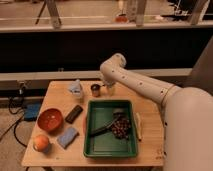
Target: Place fork in tray
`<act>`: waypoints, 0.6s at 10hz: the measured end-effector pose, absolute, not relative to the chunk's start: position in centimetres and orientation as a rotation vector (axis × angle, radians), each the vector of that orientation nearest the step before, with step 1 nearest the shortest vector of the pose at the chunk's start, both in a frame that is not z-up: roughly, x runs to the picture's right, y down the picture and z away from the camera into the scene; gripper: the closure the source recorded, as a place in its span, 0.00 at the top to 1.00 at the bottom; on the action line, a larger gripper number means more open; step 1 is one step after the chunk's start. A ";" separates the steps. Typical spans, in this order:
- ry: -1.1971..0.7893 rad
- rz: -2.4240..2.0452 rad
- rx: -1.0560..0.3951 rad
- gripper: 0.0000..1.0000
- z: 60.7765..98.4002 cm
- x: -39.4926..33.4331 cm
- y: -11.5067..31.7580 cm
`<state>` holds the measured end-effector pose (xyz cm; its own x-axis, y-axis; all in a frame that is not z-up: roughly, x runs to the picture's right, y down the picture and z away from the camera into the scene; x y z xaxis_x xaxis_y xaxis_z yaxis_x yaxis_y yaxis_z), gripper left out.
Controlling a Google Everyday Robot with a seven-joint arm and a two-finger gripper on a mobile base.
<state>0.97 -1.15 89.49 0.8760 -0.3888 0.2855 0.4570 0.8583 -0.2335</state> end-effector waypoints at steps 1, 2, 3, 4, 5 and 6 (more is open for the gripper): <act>-0.238 -0.448 -0.301 0.80 89.7 0.8 -1.0; -0.251 -0.466 -0.299 0.80 90.0 0.0 -0.8; -0.264 -0.481 -0.300 0.80 90.3 -0.9 -0.6; -0.278 -0.493 -0.302 0.80 90.7 -1.7 -0.4; -0.290 -0.503 -0.305 0.80 91.3 -2.0 0.0; -0.294 -0.507 -0.308 0.80 91.9 -1.9 0.2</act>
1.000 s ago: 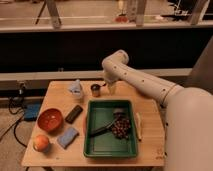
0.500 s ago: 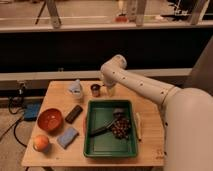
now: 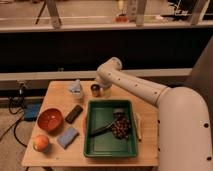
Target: Place fork in tray
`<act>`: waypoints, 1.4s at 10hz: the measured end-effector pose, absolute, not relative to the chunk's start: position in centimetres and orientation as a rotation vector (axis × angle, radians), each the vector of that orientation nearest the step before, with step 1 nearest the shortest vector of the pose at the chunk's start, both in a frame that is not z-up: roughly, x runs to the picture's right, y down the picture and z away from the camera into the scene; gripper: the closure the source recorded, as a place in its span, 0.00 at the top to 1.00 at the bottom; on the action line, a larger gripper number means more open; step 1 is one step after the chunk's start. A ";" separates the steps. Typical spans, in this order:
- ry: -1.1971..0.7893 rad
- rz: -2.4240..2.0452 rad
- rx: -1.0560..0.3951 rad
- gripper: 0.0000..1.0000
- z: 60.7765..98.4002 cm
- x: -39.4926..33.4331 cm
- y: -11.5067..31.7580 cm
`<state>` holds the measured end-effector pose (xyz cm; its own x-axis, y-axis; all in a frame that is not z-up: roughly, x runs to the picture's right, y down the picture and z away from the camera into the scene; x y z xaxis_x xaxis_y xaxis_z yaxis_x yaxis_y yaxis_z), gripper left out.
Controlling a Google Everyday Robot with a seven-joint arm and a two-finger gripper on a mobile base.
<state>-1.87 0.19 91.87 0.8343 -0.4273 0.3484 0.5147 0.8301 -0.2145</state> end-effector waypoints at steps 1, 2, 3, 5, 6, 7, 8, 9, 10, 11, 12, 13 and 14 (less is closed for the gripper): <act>-0.295 -0.513 -0.311 0.80 92.4 -2.0 0.4; -0.297 -0.518 -0.315 0.80 93.0 -2.2 0.5; -0.293 -0.519 -0.319 0.80 93.6 -2.1 0.6; -0.282 -0.515 -0.321 0.71 94.5 -1.7 0.4; -0.280 -0.512 -0.321 0.61 94.7 -1.7 0.3; -0.276 -0.513 -0.321 0.51 94.9 -1.7 0.3; -0.272 -0.513 -0.318 0.43 95.0 -1.6 0.1; -0.262 -0.509 -0.315 0.31 95.2 -1.5 0.0; -0.255 -0.507 -0.310 0.21 95.2 -1.3 -0.2; -0.250 -0.509 -0.302 0.11 95.1 -1.2 -0.5; -0.248 -0.513 -0.295 0.04 95.0 -1.2 -0.5; -0.246 -0.519 -0.285 0.00 94.8 -1.2 -0.7; -0.243 -0.524 -0.276 0.00 94.7 -1.2 -0.8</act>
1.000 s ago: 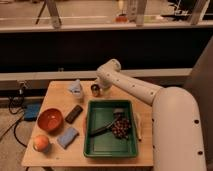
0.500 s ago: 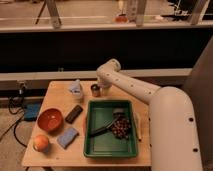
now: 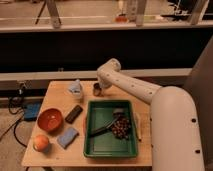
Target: Place fork in tray
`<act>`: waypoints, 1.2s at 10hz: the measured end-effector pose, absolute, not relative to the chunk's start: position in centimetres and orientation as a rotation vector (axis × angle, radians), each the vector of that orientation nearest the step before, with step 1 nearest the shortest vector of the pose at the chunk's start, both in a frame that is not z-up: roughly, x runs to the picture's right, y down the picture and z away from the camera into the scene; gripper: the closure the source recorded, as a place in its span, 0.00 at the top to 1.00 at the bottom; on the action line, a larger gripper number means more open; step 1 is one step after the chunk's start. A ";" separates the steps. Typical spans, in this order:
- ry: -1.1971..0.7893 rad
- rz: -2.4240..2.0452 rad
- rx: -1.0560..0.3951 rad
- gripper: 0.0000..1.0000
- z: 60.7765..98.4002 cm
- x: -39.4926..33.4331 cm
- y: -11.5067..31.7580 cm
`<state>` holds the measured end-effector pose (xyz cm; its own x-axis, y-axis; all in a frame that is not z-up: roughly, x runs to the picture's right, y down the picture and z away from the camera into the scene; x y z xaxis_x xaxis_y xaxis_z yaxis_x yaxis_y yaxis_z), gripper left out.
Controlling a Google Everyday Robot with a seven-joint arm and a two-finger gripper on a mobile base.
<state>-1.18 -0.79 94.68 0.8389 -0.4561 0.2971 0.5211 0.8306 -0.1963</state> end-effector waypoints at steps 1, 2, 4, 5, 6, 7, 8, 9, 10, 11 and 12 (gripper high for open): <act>-0.241 -0.528 -0.267 0.00 94.5 -1.3 -0.9; -0.235 -0.533 -0.252 0.00 94.2 -1.3 -1.1; -0.233 -0.536 -0.216 0.07 93.2 -1.3 -2.0; -0.243 -0.526 -0.193 0.12 92.4 -1.3 -2.9; -0.259 -0.519 -0.169 0.11 91.4 -1.1 -3.8; -0.283 -0.513 -0.141 0.06 90.1 -0.9 -4.9; -0.303 -0.513 -0.120 0.01 89.1 -0.7 -5.8; -0.344 -0.517 -0.097 0.00 87.6 -0.2 -6.8; -0.377 -0.523 -0.089 0.00 86.6 0.4 -7.3; -0.409 -0.528 -0.092 0.00 85.9 0.9 -7.4; -0.466 -0.546 -0.100 0.00 85.2 0.9 -6.9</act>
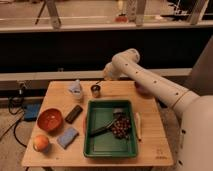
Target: Place fork in tray
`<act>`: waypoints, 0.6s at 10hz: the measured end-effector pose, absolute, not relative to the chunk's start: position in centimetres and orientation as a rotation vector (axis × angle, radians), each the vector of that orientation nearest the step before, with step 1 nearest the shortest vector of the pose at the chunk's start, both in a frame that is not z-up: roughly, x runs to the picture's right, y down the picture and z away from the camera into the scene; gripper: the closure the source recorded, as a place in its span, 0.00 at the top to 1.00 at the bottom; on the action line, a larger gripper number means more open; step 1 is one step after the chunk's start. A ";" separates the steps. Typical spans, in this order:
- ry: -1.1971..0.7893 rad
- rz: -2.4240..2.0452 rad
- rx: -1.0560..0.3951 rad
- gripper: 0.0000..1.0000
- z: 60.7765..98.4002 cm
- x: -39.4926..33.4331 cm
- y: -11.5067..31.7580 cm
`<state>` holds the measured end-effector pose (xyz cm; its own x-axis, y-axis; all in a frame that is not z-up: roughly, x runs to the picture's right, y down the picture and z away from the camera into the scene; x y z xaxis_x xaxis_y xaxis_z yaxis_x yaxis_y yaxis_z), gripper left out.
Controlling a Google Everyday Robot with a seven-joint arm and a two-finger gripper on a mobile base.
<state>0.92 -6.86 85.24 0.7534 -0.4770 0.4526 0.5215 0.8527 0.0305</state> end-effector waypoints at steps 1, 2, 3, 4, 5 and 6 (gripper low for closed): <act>-0.524 -0.575 -0.105 0.00 84.8 0.9 -5.7; -0.582 -0.614 -0.109 0.00 84.5 1.2 -4.1; -0.649 -0.664 -0.108 0.00 84.0 1.6 -2.5; -0.723 -0.714 -0.105 0.00 83.4 1.6 -1.4; -0.810 -0.762 -0.102 0.00 82.8 1.5 -0.4; -0.893 -0.797 -0.097 0.00 82.3 1.7 0.4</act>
